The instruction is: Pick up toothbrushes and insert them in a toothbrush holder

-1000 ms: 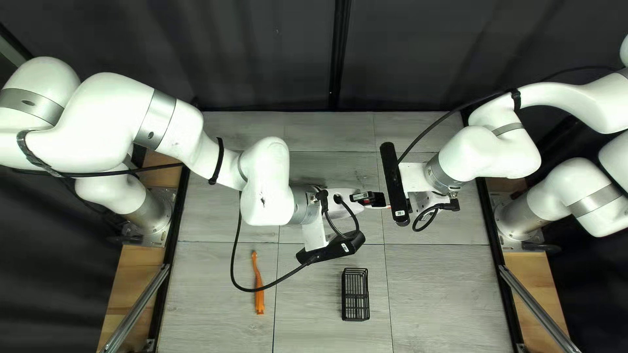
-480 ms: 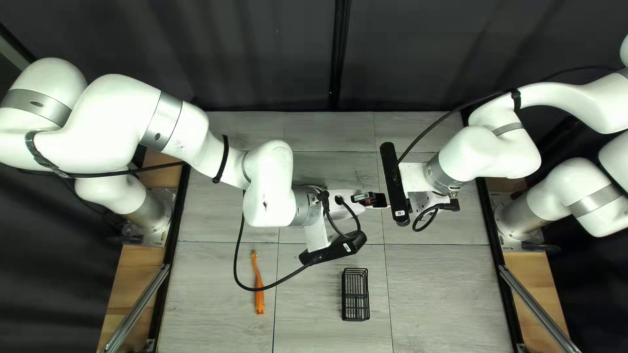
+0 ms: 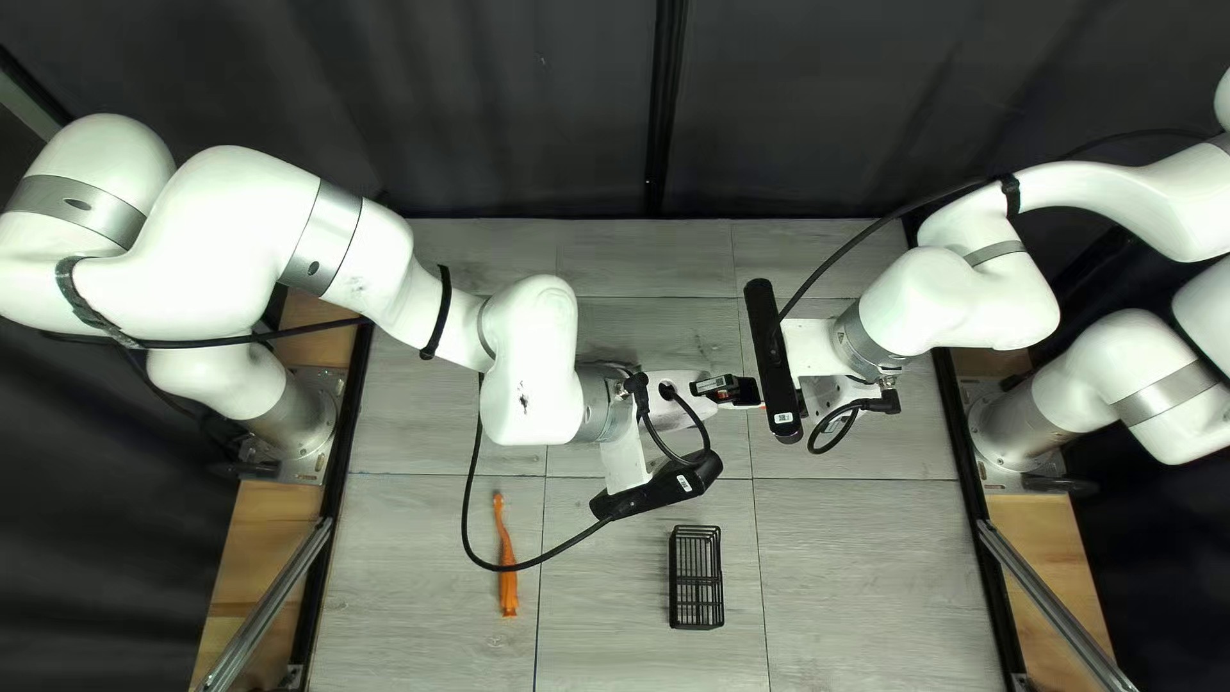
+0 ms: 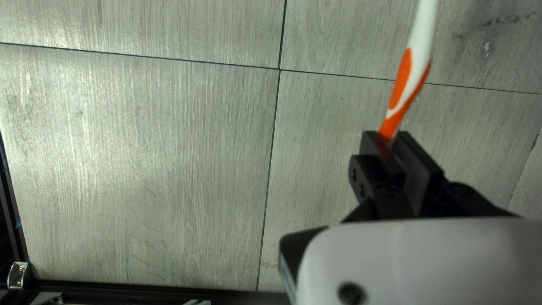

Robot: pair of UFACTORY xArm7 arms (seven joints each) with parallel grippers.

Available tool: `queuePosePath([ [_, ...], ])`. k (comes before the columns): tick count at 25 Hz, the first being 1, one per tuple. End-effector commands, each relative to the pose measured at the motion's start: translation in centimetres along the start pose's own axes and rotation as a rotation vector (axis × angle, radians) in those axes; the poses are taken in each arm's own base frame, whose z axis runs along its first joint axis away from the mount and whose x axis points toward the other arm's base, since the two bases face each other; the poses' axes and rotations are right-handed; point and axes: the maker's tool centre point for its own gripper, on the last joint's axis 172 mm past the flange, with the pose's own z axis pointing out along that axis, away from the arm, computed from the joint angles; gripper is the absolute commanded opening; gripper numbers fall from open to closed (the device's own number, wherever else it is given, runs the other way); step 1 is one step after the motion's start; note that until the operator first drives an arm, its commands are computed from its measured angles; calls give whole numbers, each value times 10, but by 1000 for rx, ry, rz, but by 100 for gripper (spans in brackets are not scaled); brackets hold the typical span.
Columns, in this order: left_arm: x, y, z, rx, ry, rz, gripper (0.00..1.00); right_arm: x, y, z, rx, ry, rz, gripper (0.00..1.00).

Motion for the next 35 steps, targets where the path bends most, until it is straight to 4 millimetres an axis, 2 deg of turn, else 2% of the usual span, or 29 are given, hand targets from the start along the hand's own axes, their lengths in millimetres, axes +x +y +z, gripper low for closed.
queuePosePath([
  [1,1,-2,1,1,1,-14,96,0,0,0,0,0,0,0],
  [6,2,-2,2,-1,0,-36,100,0,0,0,0,0,0,0],
  [12,0,1,3,3,-8,-70,100,0,0,0,0,0,0,0],
  [16,2,0,3,10,-6,-69,94,0,0,0,0,0,0,0],
  [17,2,-1,3,12,-6,-68,82,0,0,0,0,0,0,0],
  [18,1,-1,2,12,-6,-67,81,0,0,0,0,0,0,0],
  [20,0,-3,2,16,-8,-63,82,0,0,0,0,0,0,0],
  [23,-3,-6,0,20,-16,-57,91,0,0,0,0,0,0,0],
  [28,-2,-5,3,23,-25,-54,88,0,0,0,0,0,0,0],
  [30,-1,-4,5,24,-24,-53,76,0,0,0,0,0,0,0],
  [31,0,-4,6,24,-24,-52,50,0,0,0,0,0,0,0],
  [32,0,-4,6,25,-24,-51,10,0,0,0,0,0,0,0],
  [34,1,-4,4,27,-23,-47,0,0,0,0,0,0,0,0],
  [35,2,-5,2,31,-21,-47,0,0,0,0,0,0,0,0],
])
